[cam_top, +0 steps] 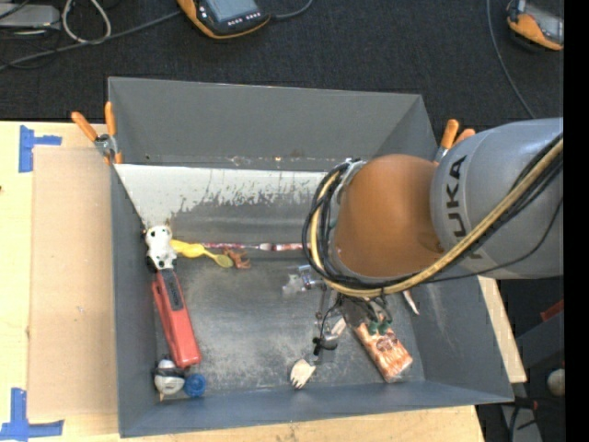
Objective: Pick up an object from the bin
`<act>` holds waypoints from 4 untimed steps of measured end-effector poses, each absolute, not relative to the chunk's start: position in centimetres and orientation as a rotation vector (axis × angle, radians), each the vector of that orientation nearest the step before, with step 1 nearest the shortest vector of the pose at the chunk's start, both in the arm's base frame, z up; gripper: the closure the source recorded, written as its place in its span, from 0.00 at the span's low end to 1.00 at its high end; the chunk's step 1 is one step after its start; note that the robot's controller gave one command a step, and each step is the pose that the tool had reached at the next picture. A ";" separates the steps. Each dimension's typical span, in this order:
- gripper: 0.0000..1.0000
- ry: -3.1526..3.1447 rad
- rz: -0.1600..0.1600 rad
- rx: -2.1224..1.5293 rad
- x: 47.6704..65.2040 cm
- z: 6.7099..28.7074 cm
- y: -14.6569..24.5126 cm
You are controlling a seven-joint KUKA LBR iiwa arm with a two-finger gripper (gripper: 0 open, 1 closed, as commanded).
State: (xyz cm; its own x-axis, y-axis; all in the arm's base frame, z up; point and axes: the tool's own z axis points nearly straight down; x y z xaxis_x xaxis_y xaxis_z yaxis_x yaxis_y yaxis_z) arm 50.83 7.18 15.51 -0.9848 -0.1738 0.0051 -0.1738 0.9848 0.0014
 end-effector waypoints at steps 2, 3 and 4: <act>1.00 -3.132 -0.002 0.269 50.9 19.6 1.5; 1.00 -3.132 -0.002 0.268 50.9 19.6 1.6; 1.00 -3.123 -0.003 0.346 50.1 16.3 5.1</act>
Offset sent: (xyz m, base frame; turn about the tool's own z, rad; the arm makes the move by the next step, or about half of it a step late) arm 0.0010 -0.0565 0.0419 0.0019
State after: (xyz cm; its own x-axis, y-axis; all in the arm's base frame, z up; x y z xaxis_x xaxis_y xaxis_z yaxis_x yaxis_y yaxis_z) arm 50.10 5.06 16.28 -0.9757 -0.2192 -0.0012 -0.2192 0.9757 0.0018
